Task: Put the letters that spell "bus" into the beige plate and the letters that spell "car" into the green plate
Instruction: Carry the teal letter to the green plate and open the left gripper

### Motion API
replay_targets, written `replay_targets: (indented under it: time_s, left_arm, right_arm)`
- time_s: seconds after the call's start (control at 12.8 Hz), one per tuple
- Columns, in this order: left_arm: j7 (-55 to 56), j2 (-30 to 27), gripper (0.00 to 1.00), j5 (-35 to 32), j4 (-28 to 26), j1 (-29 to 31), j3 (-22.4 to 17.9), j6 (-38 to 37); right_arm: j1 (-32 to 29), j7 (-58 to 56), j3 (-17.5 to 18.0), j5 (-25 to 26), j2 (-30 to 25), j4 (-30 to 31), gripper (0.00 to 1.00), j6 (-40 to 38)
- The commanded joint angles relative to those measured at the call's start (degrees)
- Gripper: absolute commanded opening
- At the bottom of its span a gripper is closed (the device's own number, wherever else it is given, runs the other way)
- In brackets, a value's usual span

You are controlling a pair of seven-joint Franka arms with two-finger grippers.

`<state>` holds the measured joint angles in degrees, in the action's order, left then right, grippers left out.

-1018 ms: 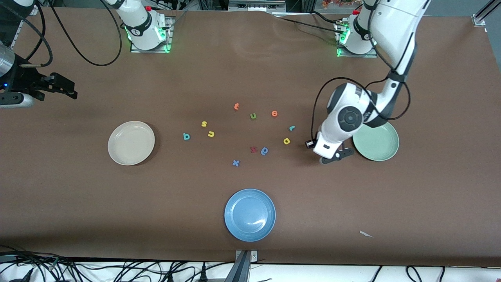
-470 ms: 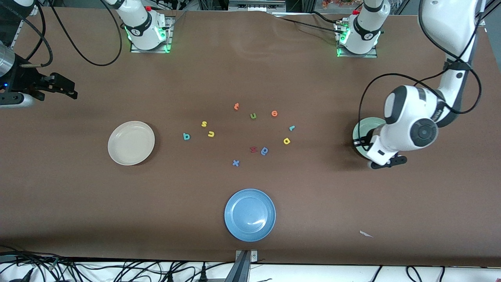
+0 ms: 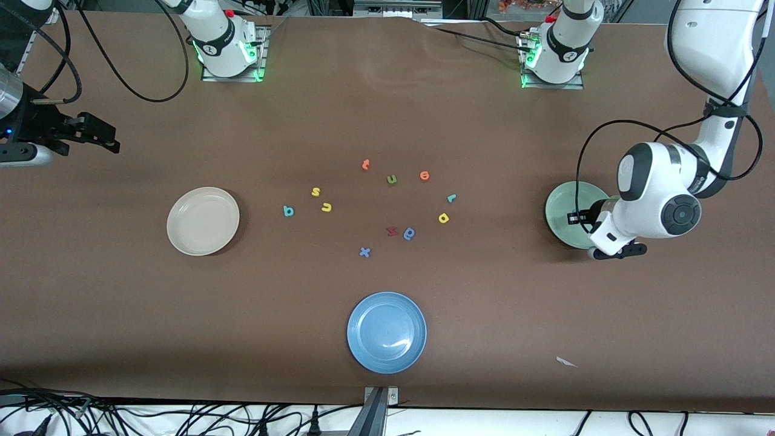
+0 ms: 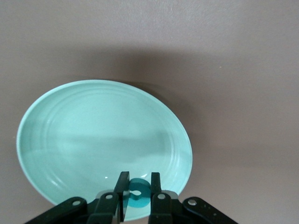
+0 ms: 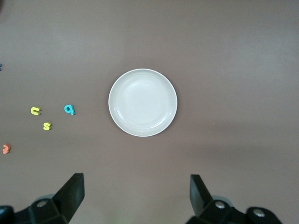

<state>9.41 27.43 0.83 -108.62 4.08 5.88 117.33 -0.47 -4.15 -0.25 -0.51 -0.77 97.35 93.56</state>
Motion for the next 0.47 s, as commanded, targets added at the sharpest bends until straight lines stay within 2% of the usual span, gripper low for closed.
replay_targets:
  time_s: [0.0,0.23,0.31,0.39]
  left_arm:
    - [-0.8,1.0,0.09,-1.4,-1.7,0.3,0.5,1.9]
    - [-0.8,2.4,0.20,-1.4,-2.7,1.0,0.5,3.5]
    - [-0.8,2.2,0.34,-1.4,-2.8,1.3,0.5,3.5]
    - [-0.5,1.8,0.68,-1.3,-2.6,1.3,0.6,3.5]
  right_arm:
    - [0.1,0.8,0.0,-1.1,-1.0,0.4,1.00,-0.3]
    - [0.1,0.8,0.0,-1.1,-1.0,0.4,1.00,-0.4]
    - [0.1,0.8,0.0,-1.1,-1.1,0.4,1.00,-0.4]
    - [0.1,0.8,0.0,-1.1,-1.0,0.4,1.00,-0.4]
